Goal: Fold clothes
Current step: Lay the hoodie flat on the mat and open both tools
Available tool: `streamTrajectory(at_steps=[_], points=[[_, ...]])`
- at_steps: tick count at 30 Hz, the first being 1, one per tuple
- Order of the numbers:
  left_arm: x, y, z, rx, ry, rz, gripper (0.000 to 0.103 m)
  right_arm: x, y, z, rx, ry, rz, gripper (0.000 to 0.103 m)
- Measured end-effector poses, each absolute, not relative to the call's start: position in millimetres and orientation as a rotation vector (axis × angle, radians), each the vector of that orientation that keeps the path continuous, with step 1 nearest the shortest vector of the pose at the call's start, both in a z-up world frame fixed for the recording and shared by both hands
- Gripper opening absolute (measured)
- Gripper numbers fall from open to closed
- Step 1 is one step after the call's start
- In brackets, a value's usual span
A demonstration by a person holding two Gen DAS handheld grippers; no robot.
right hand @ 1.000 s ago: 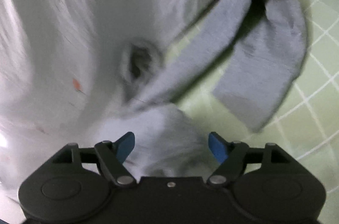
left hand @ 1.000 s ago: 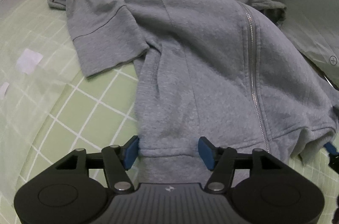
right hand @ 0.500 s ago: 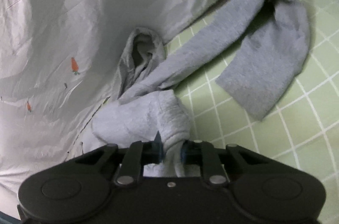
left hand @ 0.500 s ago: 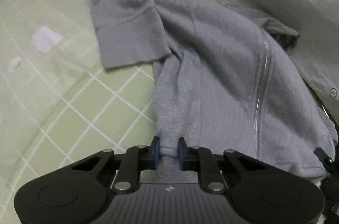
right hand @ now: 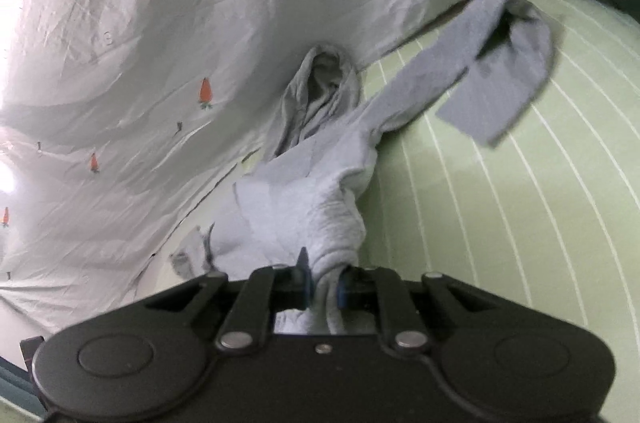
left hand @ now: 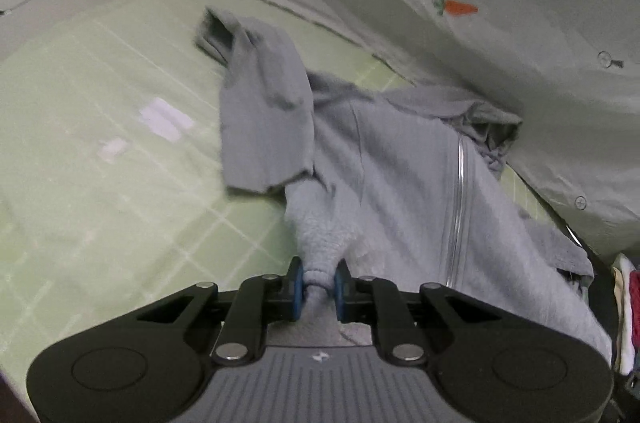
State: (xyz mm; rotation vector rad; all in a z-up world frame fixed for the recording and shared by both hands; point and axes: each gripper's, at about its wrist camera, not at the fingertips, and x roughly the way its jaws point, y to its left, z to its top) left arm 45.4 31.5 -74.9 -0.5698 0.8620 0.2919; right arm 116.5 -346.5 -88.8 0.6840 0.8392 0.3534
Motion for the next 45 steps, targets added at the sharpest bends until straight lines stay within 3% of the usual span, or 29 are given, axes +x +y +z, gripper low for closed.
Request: streamTrajectory(at_steps=[6, 10, 14, 19, 21, 23, 25, 27, 33, 45], points=[[-7, 43, -55, -0.53, 0.828, 0.33, 0.015, 62, -337, -81, 0.669, 0.898, 0.385, 0.011], [-19, 56, -89, -0.549, 0.926, 0.367, 0.017, 53, -325, -101, 0.584, 1.001, 0.344, 0.014], [-24, 54, -118, -0.535, 1.011, 0.354, 0.022, 55, -315, -132, 0.522, 1.149, 0.239, 0.036], [-26, 54, -118, -0.447, 1.03, 0.326, 0.042, 51, -309, -126, 0.467, 1.128, 0.159, 0.048], [-20, 51, -114, -0.399, 1.035, 0.304, 0.06, 52, -306, -121, 0.433, 1.101, 0.132, 0.053], [-12, 47, -110, -0.344, 1.039, 0.265, 0.072, 53, -302, -118, 0.399, 1.078, 0.101, 0.059], [-5, 40, -106, -0.29, 1.039, 0.217, 0.076, 54, -298, -115, 0.371, 1.057, 0.067, 0.074], [3, 31, -104, -0.223, 1.041, 0.171, 0.081, 53, -295, -112, 0.348, 1.034, 0.039, 0.081], [26, 9, -108, -0.118, 1.051, 0.024, 0.082, 45, -294, -109, 0.275, 0.962, -0.024, 0.099], [53, -39, -130, -0.003, 1.135, -0.062, 0.082, 57, -337, -117, 0.304, 0.965, -0.134, 0.102]])
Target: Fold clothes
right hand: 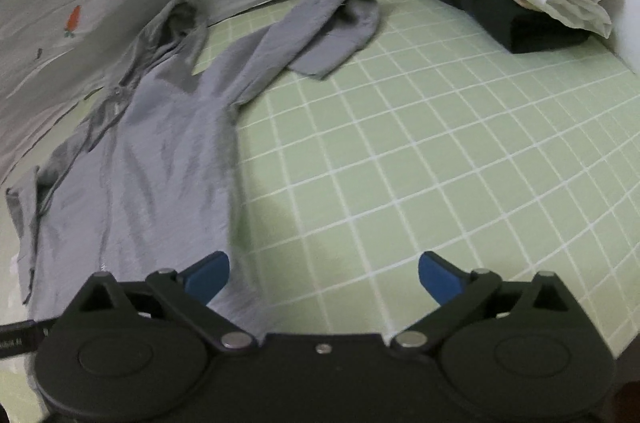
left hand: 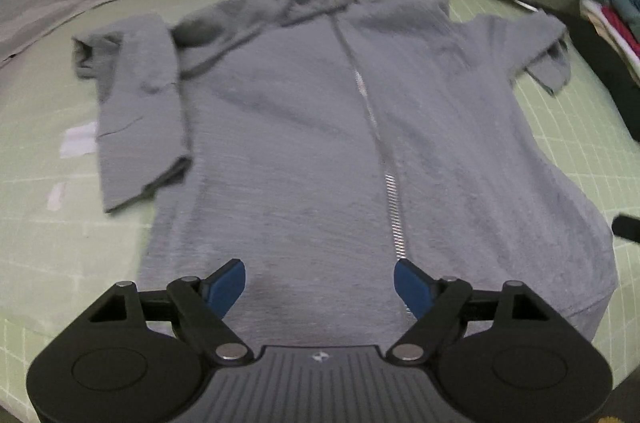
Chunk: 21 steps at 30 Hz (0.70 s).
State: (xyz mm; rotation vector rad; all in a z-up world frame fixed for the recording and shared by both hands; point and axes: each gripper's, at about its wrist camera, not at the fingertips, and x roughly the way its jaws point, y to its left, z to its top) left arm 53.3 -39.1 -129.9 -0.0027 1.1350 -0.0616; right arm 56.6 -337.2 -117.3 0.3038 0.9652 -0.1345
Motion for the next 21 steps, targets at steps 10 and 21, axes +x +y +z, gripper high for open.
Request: streamTrajectory(at_steps=[10, 21], points=[[75, -63, -155, -0.023, 1.236, 0.055, 0.083, 116, -377, -137, 0.22, 0.997, -0.091, 0.102], [89, -57, -162, -0.103, 1.302, 0.197, 0.099, 217, -422, -151, 0.133, 0.902, -0.033, 0.1]])
